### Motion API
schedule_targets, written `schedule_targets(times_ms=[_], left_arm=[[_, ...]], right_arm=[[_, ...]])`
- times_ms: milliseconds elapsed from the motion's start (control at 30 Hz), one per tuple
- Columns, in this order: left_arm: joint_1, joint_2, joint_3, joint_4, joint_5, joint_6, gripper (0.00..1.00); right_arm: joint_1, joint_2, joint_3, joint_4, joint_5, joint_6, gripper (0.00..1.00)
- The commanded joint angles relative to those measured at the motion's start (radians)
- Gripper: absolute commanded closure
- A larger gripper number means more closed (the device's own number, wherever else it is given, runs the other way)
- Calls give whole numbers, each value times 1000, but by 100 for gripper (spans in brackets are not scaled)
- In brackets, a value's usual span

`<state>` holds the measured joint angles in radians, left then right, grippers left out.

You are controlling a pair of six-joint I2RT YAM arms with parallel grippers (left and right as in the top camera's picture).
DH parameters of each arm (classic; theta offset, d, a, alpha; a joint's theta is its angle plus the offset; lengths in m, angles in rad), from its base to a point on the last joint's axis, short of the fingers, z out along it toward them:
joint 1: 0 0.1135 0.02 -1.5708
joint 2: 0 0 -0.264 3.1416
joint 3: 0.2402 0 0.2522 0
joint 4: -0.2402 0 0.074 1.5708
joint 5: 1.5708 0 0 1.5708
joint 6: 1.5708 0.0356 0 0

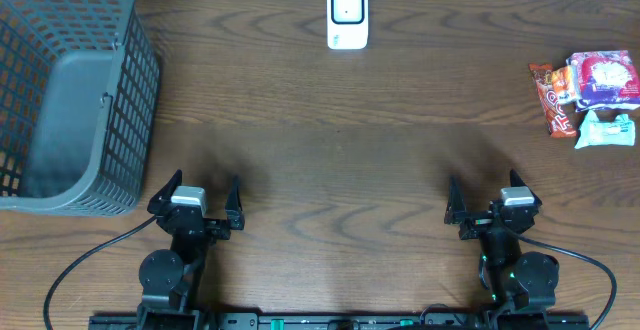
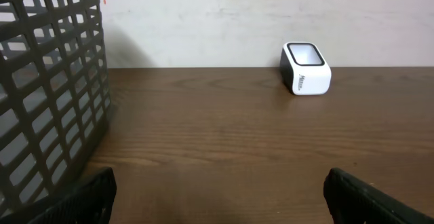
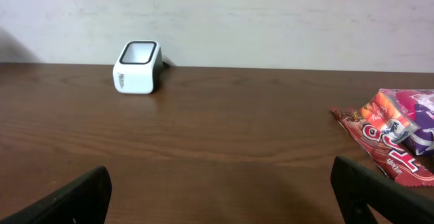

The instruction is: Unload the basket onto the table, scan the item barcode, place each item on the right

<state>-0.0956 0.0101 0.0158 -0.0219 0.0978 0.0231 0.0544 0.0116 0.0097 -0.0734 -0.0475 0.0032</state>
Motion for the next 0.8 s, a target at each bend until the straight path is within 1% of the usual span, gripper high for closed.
schedule_targets(times_ms=[0,200,400,767], left_arm=[[0,-6,-12,-42,6,2,2],[5,-9,-12,-42,-3,3,2],[74,-9,-12,-44,-2,2,2],[76,-9,-12,-45,-10,3,2]], right_arm=[[-8,-6,-4,-1,12,-11,1],[-8,-6,-4,-1,12,-11,1],[-8,-6,-4,-1,12,-11,1],[-8,-6,-4,-1,12,-11,1]])
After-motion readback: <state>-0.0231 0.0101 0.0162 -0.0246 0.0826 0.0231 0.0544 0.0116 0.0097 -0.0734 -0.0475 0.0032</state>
